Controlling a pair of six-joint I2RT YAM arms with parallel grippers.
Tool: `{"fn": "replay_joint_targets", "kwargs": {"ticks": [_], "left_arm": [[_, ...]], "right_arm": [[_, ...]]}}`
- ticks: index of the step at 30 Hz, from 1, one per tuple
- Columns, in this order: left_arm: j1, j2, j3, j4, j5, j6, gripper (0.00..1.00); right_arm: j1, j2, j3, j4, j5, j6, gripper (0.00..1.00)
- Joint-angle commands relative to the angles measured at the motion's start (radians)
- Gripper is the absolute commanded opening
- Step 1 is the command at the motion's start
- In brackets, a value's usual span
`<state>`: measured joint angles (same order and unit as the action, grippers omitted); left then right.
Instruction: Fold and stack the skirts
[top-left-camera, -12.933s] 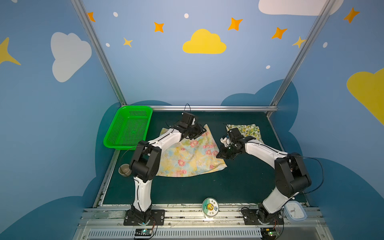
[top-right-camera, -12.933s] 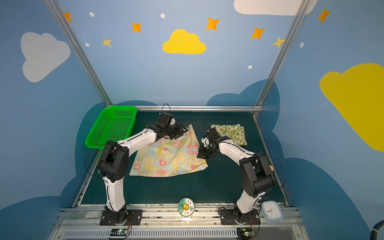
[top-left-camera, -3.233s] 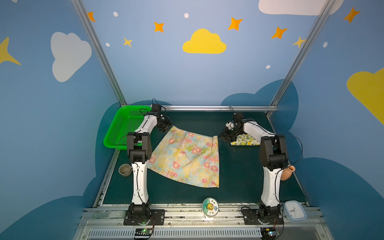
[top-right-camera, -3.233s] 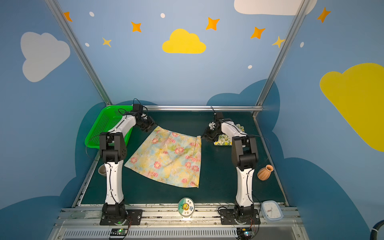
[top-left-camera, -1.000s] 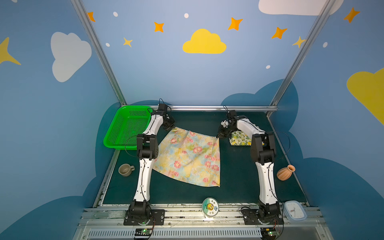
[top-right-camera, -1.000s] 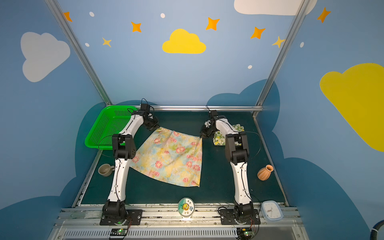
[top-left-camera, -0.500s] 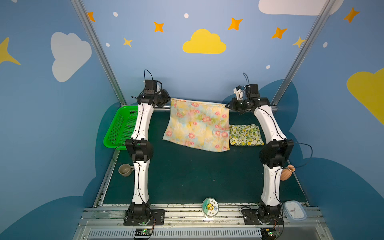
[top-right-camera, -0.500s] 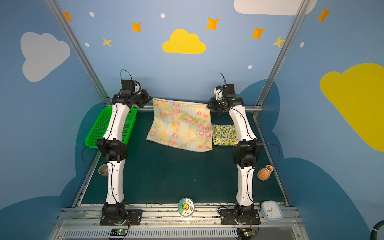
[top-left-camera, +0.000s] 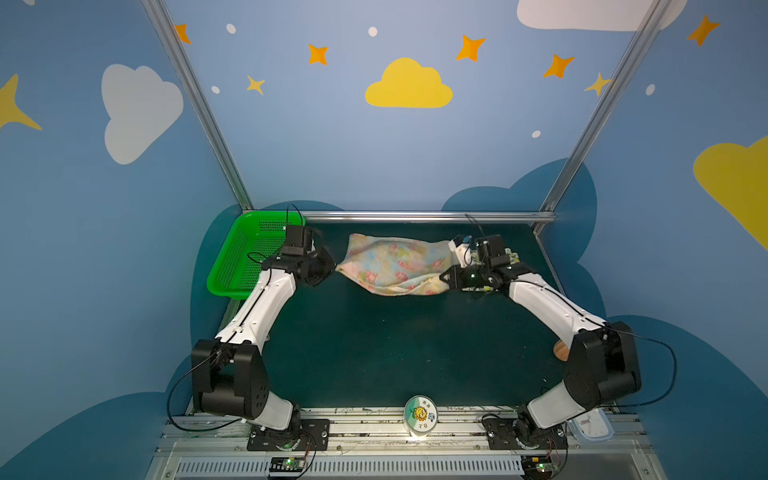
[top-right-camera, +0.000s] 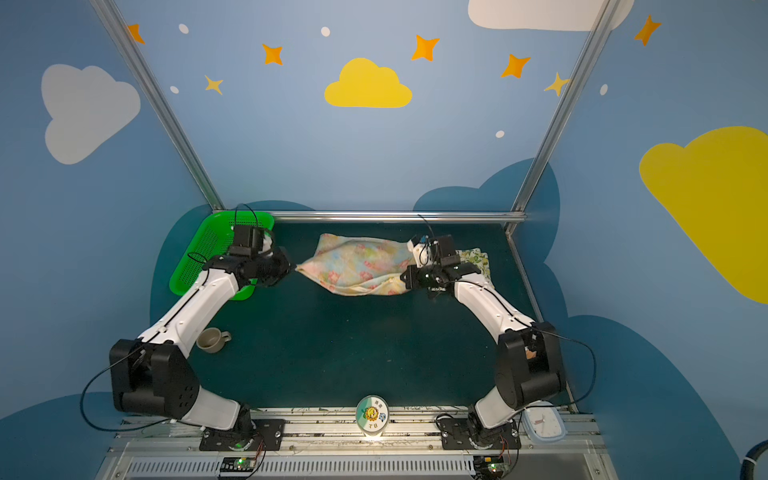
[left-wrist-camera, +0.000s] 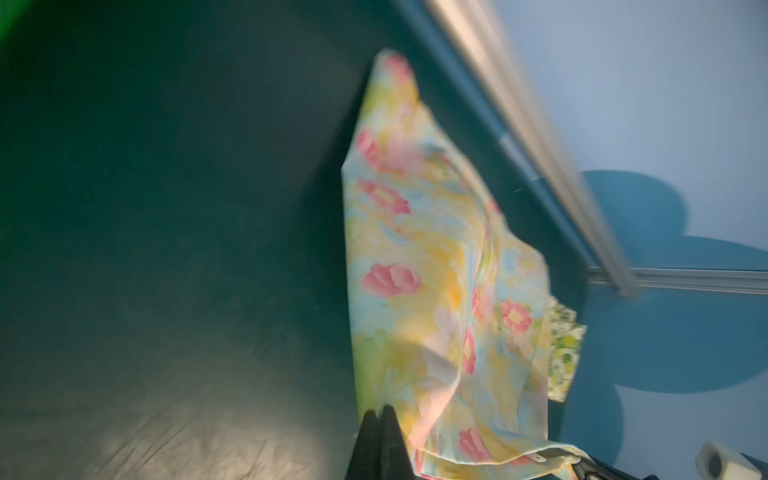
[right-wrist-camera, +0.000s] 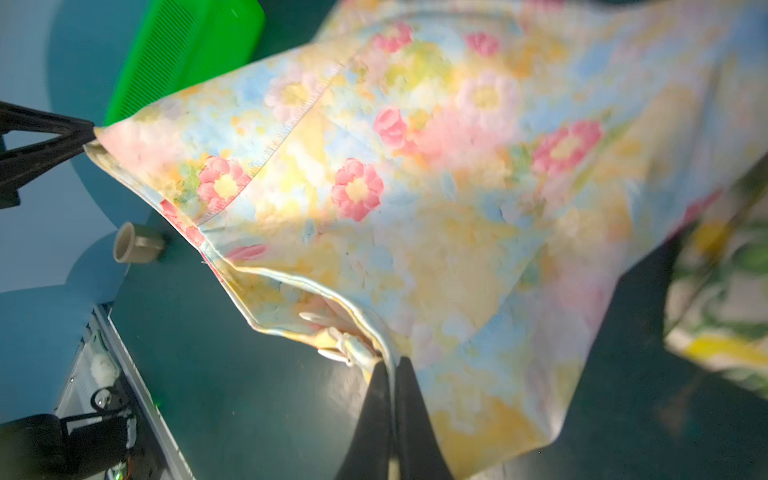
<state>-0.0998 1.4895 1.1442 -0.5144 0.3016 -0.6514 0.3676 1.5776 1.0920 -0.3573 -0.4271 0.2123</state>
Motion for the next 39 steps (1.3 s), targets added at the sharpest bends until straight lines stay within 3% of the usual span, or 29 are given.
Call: {"fn": "replay_joint_targets", "kwargs": {"ticks": [1, 9, 11, 12, 15, 18, 22, 26, 30, 34, 39], "left_arm": [[-0.016, -0.082, -0.141, 0.033, -0.053, -0.039, 0.04], [-0.099, -0.180, -0.312, -0.061, -0.131, -0.070, 0.04], [-0.107, -0.198, -0.327, -0.093, -0.149, -0.072, 0.09], [-0.110, -0.208, -0.338, -0.102, -0.146, -0.074, 0.13], [-0.127, -0.255, -0.360, -0.123, -0.126, -0.081, 0.42], [-0.135, -0.318, -0.357, -0.160, -0.121, -0.086, 0.48], [-0.136, -0.344, -0.341, -0.102, -0.112, -0.099, 0.52], [-0.140, -0.217, -0.302, -0.005, -0.042, -0.096, 0.52], [-0.149, -0.016, -0.204, 0.042, -0.042, -0.075, 0.51], [-0.153, 0.154, -0.104, 0.055, -0.039, -0.083, 0.48], [-0.155, 0.282, 0.009, -0.051, -0.057, -0.112, 0.45]], "right_arm": [[0.022, -0.034, -0.071, 0.039, 0.011, 0.110, 0.00], [0.058, -0.087, -0.179, -0.012, 0.001, 0.181, 0.00], [0.062, -0.101, -0.204, -0.018, -0.015, 0.200, 0.00], [0.062, -0.106, -0.218, -0.022, -0.022, 0.211, 0.04], [0.062, -0.150, -0.245, -0.062, -0.023, 0.236, 0.33], [0.061, -0.224, -0.237, -0.126, 0.013, 0.265, 0.44], [0.057, -0.291, -0.214, -0.126, 0.065, 0.299, 0.49], [0.044, -0.262, -0.207, -0.057, 0.130, 0.326, 0.51], [-0.008, -0.152, -0.125, -0.055, 0.229, 0.367, 0.50], [-0.084, 0.012, 0.023, -0.087, 0.148, 0.408, 0.47], [-0.094, 0.213, 0.227, -0.214, 0.081, 0.434, 0.39]]}}
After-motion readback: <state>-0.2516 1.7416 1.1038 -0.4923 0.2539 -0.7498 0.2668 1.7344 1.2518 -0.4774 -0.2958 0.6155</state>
